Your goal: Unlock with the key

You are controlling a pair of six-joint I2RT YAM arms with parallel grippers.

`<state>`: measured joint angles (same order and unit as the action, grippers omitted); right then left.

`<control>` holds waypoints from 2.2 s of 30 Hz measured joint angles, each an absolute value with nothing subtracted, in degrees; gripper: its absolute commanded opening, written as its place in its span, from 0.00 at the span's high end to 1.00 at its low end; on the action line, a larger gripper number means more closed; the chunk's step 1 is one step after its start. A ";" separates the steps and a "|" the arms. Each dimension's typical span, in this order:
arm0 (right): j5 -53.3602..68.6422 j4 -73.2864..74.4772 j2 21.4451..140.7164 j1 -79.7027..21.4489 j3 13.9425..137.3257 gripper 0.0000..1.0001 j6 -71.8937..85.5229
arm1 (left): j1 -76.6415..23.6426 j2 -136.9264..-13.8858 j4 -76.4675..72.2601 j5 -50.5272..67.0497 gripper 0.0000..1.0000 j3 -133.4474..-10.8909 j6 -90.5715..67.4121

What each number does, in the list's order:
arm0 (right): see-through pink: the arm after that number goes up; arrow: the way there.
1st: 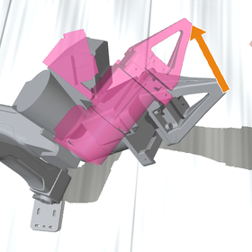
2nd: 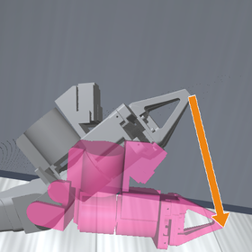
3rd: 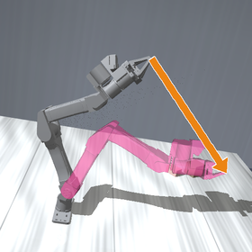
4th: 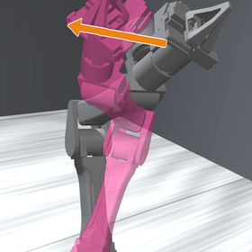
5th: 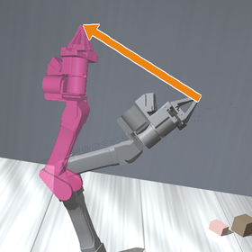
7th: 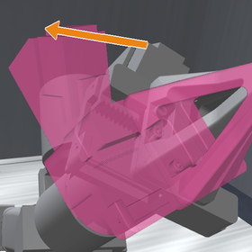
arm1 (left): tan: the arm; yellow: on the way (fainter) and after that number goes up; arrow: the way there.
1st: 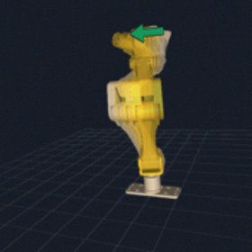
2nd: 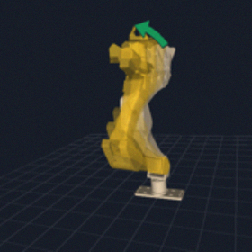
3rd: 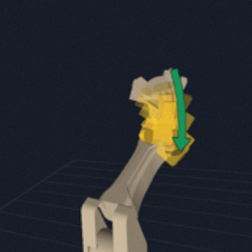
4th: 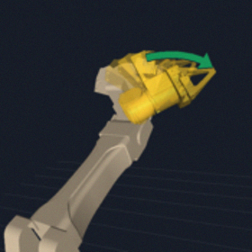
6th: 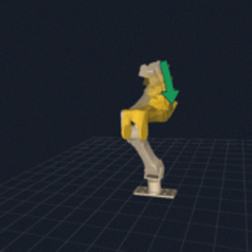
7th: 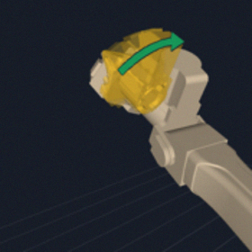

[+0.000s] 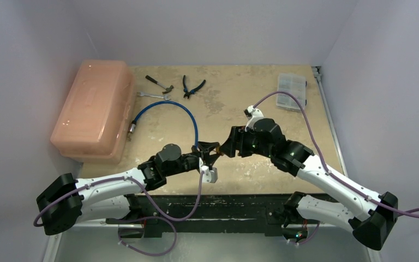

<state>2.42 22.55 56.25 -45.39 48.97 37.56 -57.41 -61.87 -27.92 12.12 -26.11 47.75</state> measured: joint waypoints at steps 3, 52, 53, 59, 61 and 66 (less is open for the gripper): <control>2.98 22.52 56.73 -45.67 49.30 0.34 36.64 | -57.41 -62.22 -27.70 12.64 1.00 -26.39 47.51; -3.97 25.65 60.90 -50.78 51.88 1.00 35.86 | -57.41 -60.84 -32.42 9.13 0.22 -25.54 45.60; -4.01 26.35 60.29 -50.78 52.16 1.00 35.90 | -57.41 -60.77 -32.58 9.08 0.22 -25.52 45.63; -3.66 28.51 57.63 -50.76 54.65 1.00 35.97 | -57.41 -60.71 -32.53 8.95 0.24 -25.50 45.67; -3.33 29.12 56.77 -50.78 55.18 1.00 35.97 | -57.41 -60.71 -32.51 8.95 0.24 -25.50 45.67; -1.72 29.91 55.29 -50.78 55.40 1.00 36.01 | -57.41 -60.69 -32.53 8.95 0.26 -25.50 45.67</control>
<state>-1.72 29.91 55.29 -50.78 55.40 36.01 -57.41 -60.69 -32.53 8.95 -25.50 45.67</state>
